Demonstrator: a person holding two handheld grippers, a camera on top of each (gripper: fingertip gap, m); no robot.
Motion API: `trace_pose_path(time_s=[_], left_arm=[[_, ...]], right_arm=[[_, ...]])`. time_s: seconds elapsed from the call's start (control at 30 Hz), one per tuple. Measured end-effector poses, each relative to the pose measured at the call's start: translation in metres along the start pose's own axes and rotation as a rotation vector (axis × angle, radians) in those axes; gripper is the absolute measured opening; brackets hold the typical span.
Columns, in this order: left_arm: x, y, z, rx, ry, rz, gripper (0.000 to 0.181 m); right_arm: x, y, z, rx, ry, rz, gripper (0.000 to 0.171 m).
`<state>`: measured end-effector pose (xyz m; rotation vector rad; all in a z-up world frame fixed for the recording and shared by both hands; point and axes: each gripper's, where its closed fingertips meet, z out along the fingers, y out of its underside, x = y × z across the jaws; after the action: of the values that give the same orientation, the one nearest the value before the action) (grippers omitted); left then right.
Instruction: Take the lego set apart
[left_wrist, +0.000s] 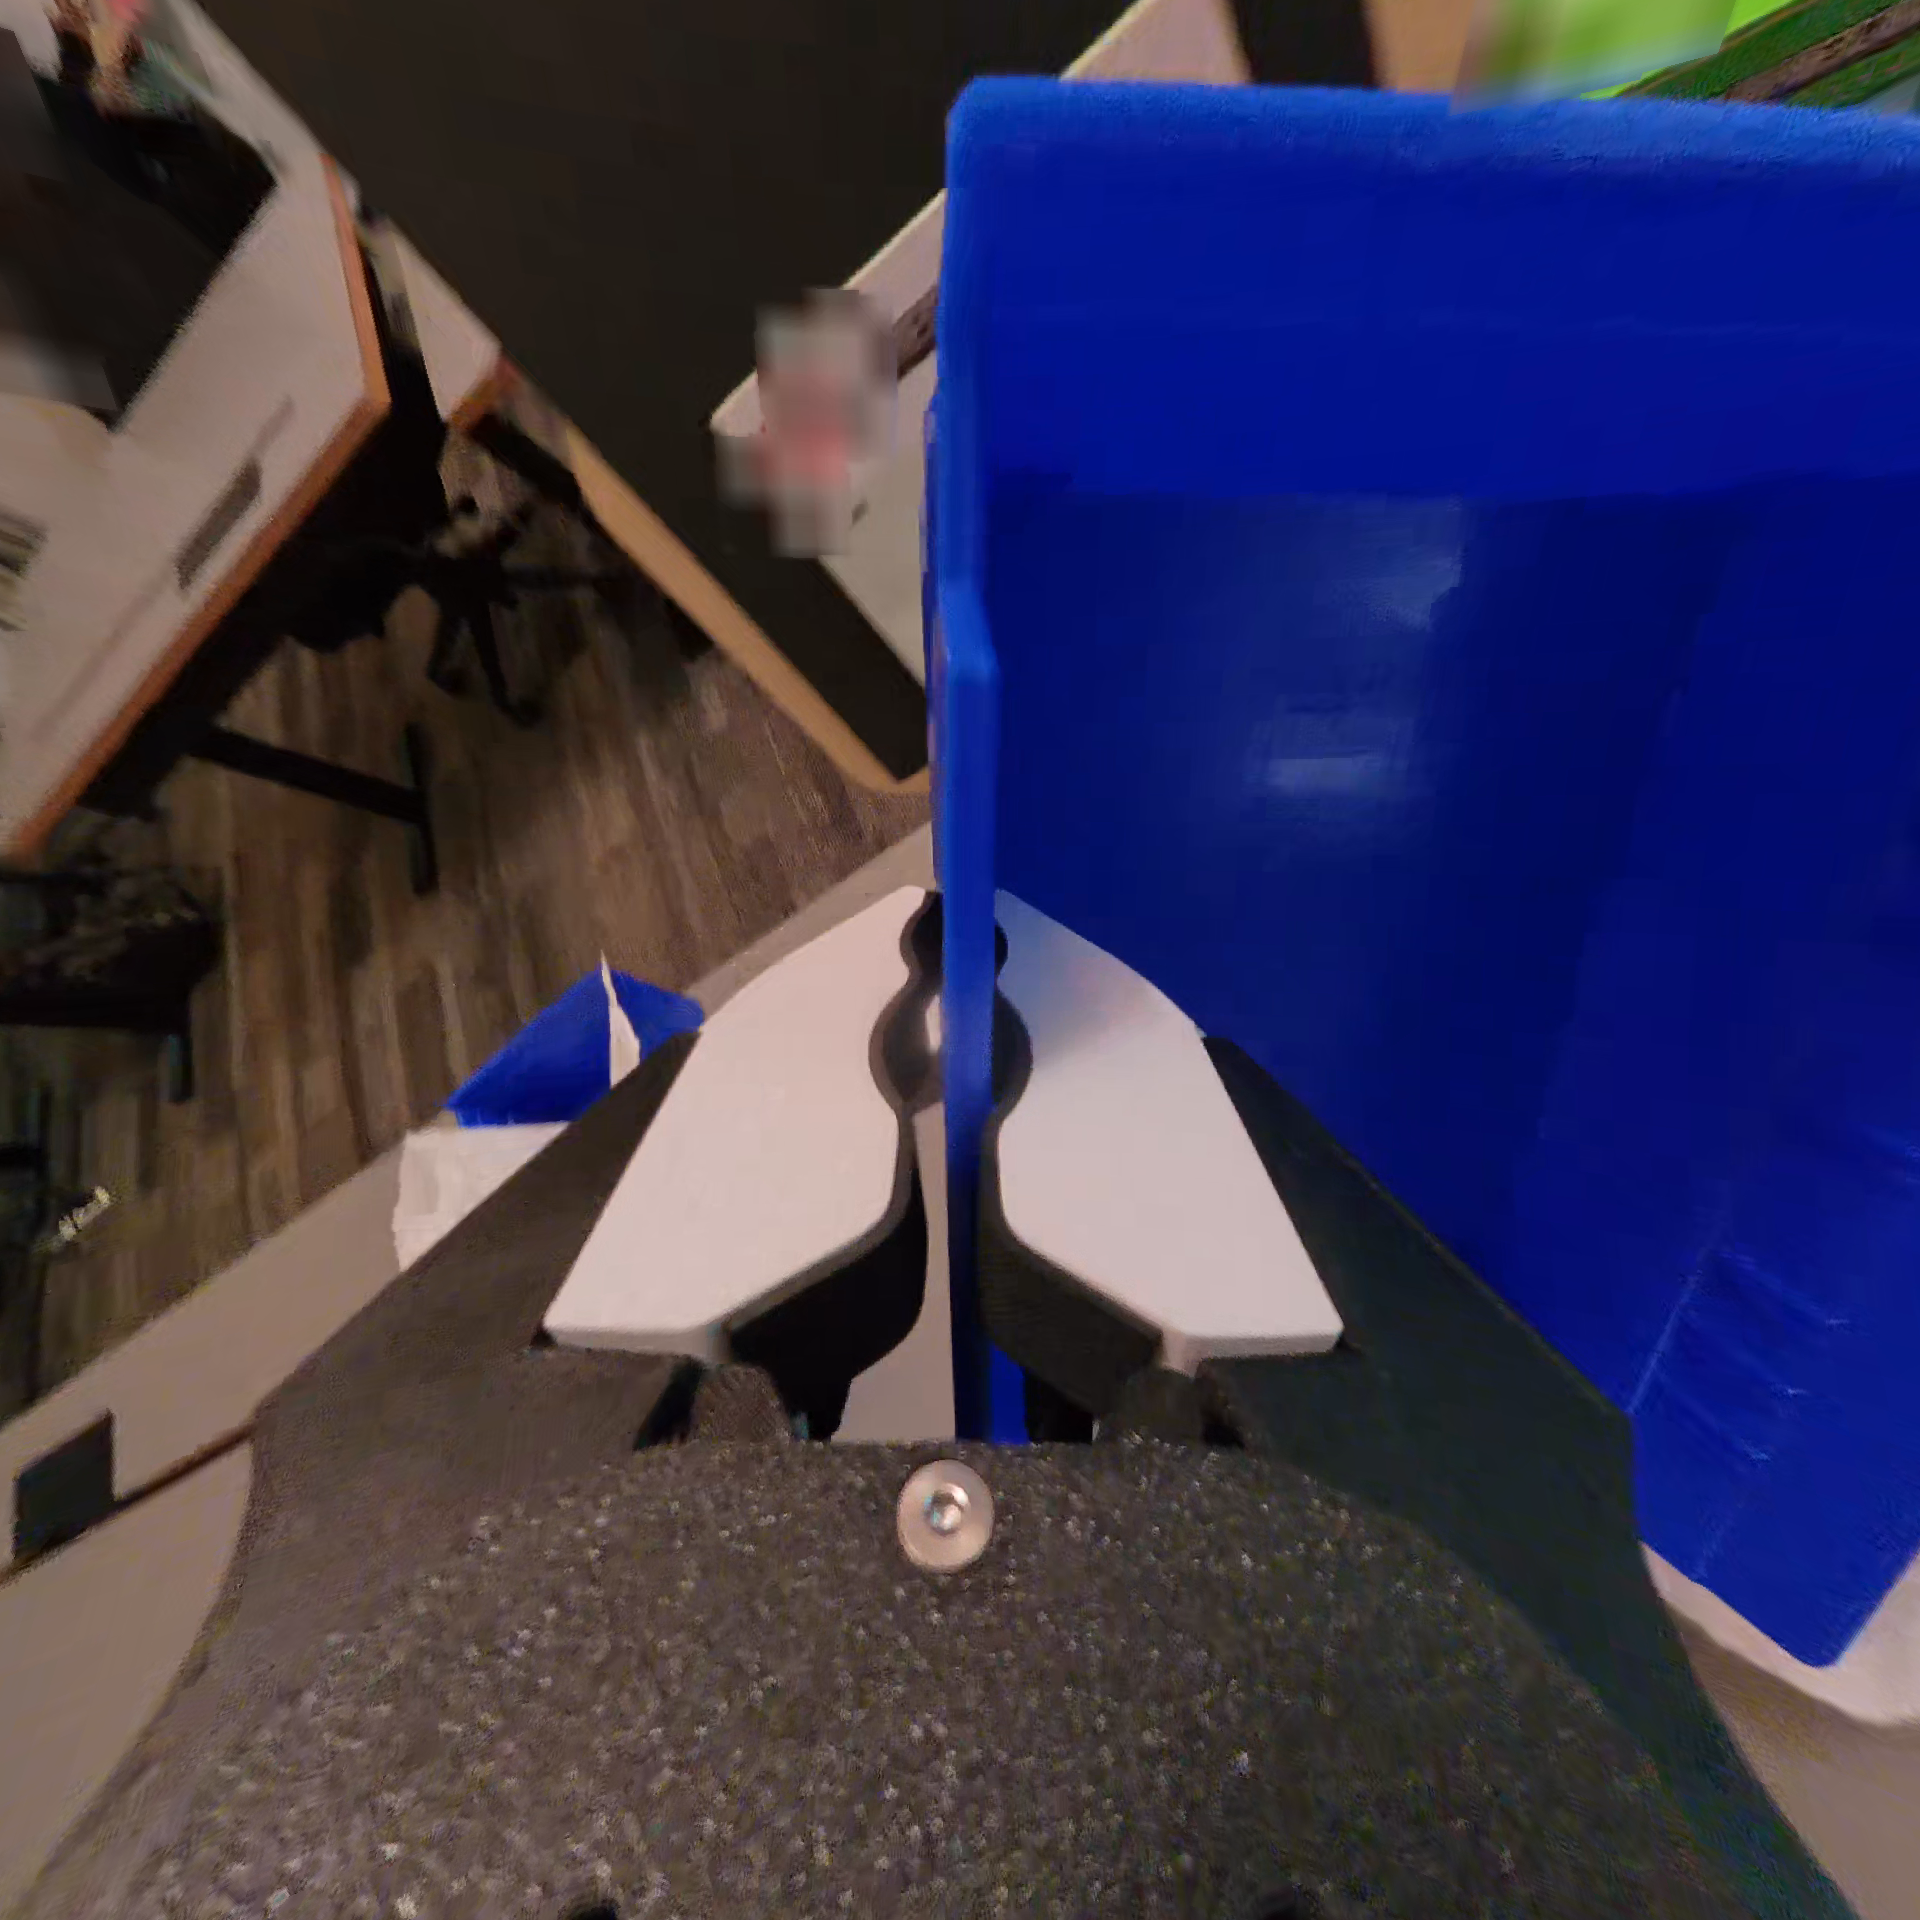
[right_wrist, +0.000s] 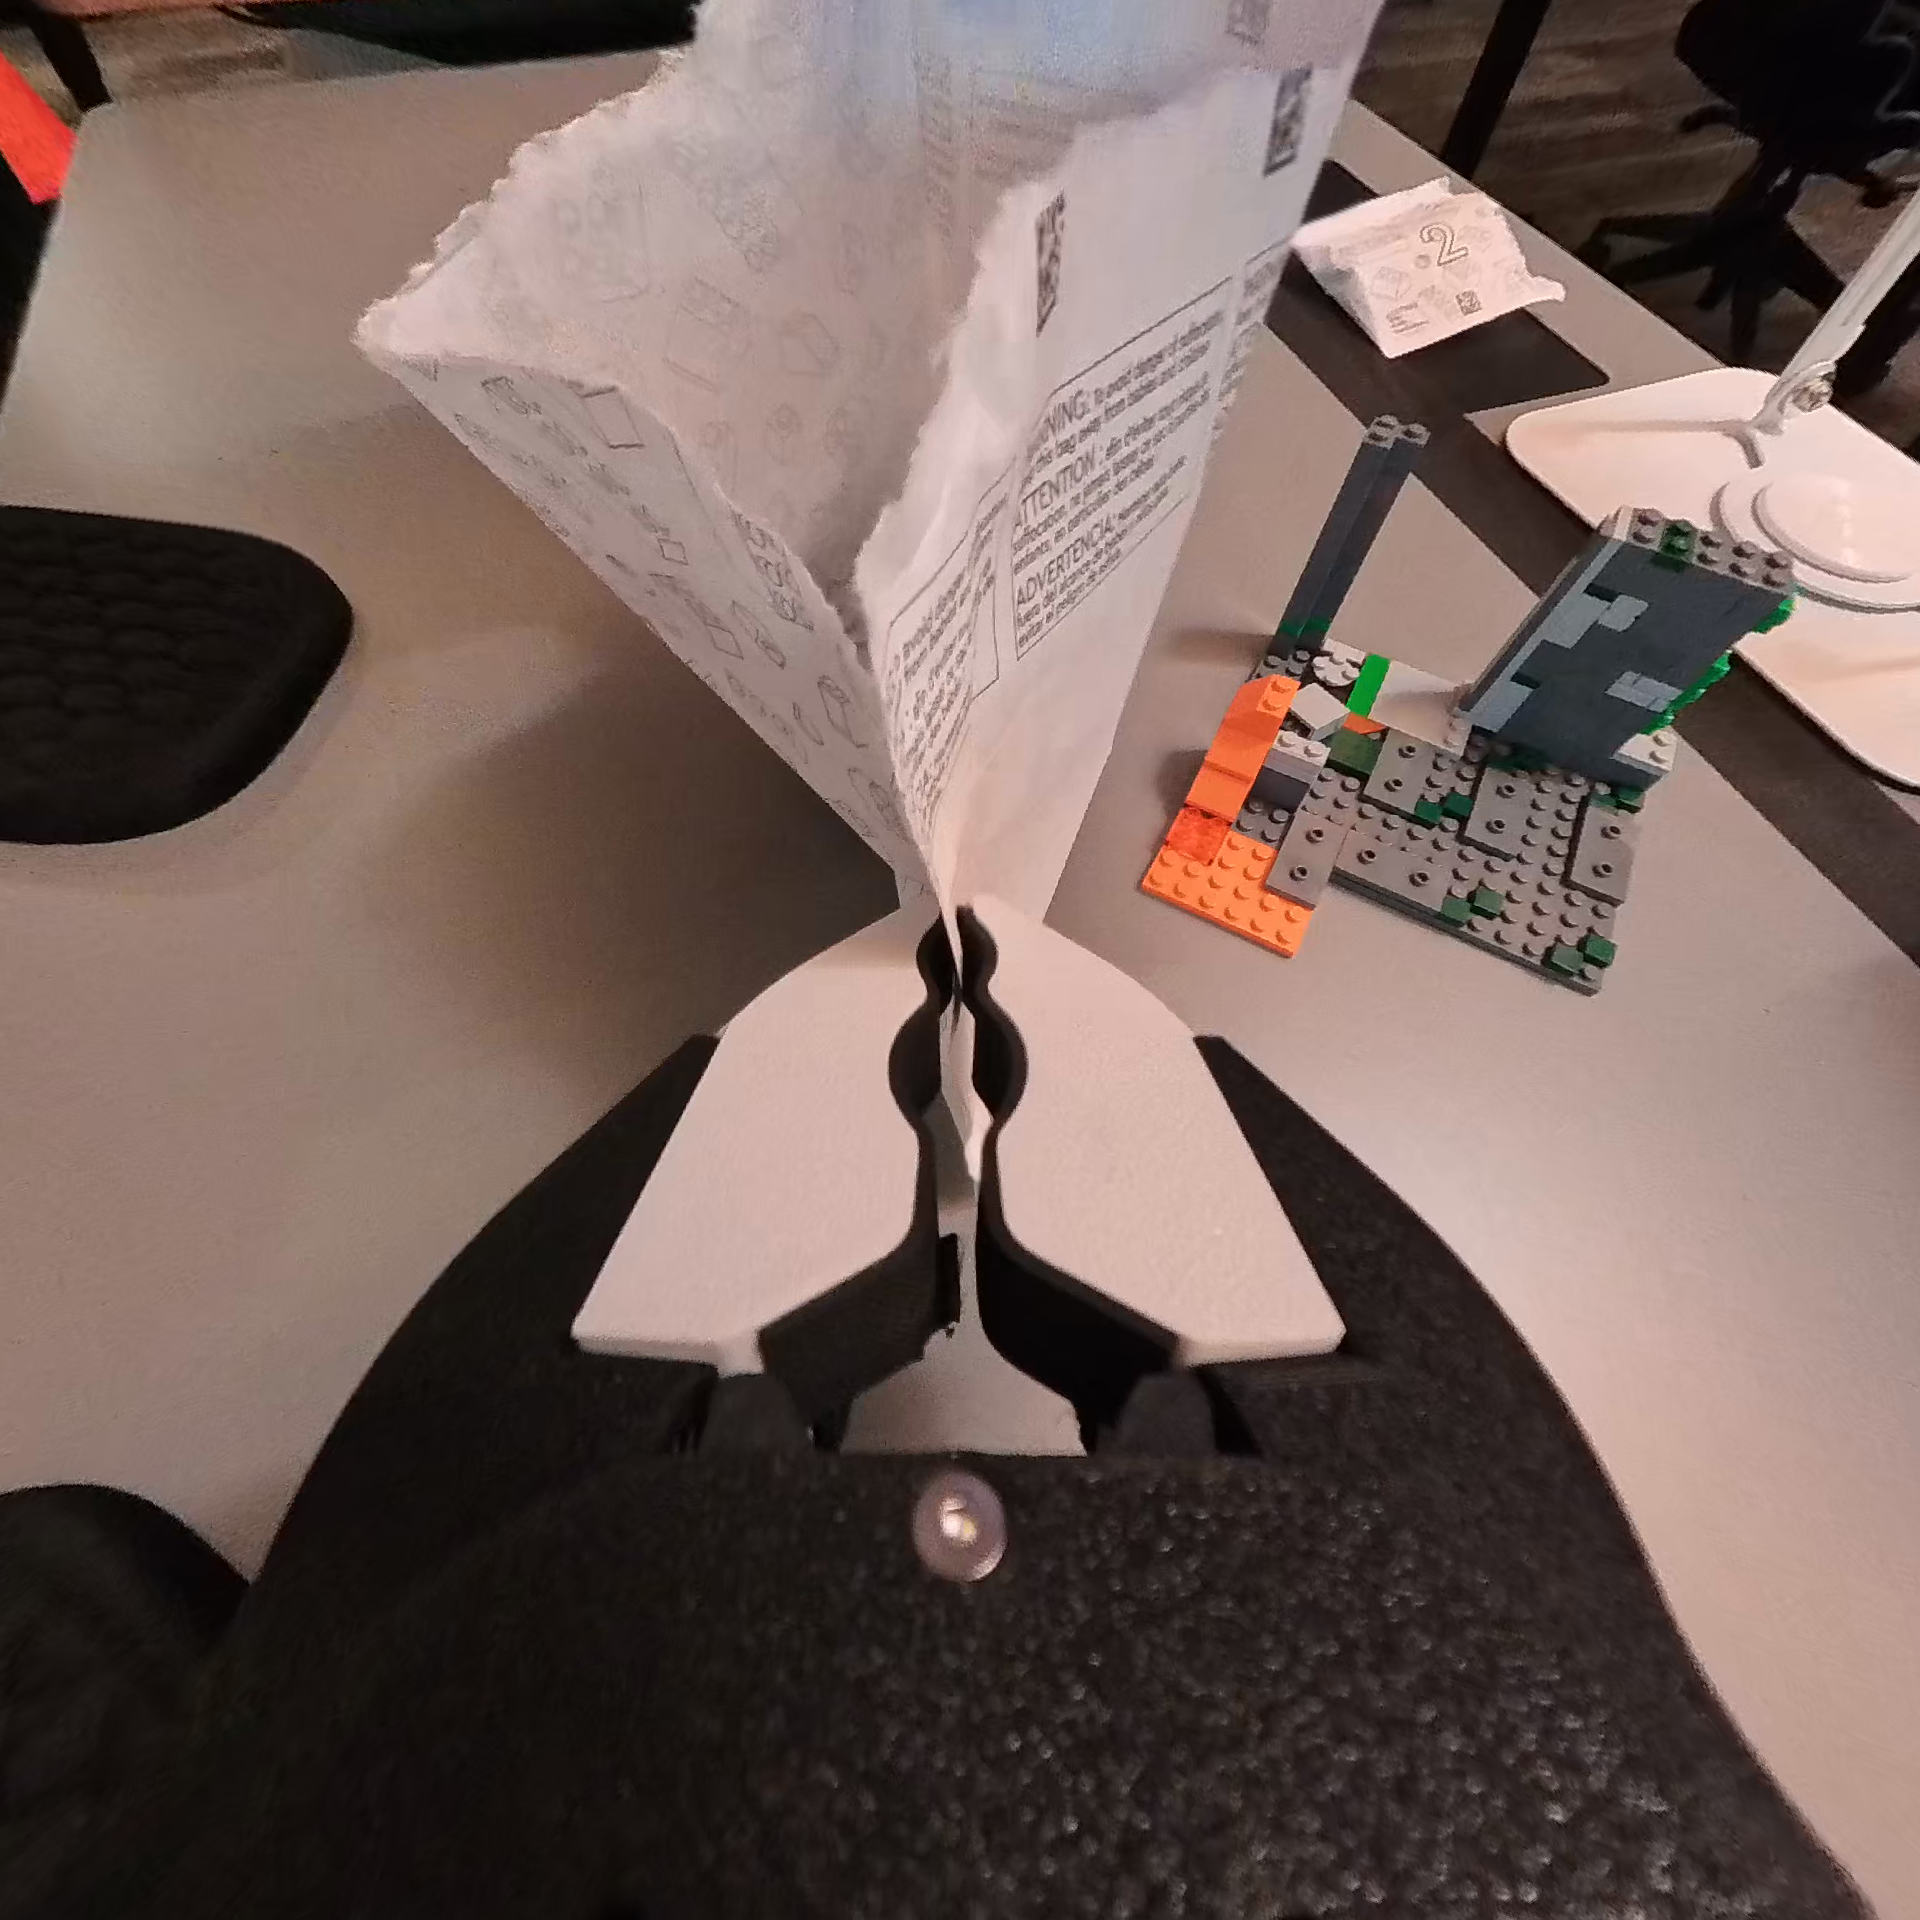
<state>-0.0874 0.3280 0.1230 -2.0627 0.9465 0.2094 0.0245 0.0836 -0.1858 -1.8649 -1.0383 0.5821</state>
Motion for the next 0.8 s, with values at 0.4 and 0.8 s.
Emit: trace_pose_path(time_s=[0.4,0.8], left_arm=[[-0.096,0.188,0.006,-0.329,0.105,-0.268,0.006],[-0.127,0.423,-0.001,-0.486,0.167,-0.649,0.005]], right_arm=[[-0.005,0.010,-0.011,-0.008,-0.055,-0.006,0.000],[-0.002,0.013,-0.017,-0.005,-0.054,0.014,0.000]])
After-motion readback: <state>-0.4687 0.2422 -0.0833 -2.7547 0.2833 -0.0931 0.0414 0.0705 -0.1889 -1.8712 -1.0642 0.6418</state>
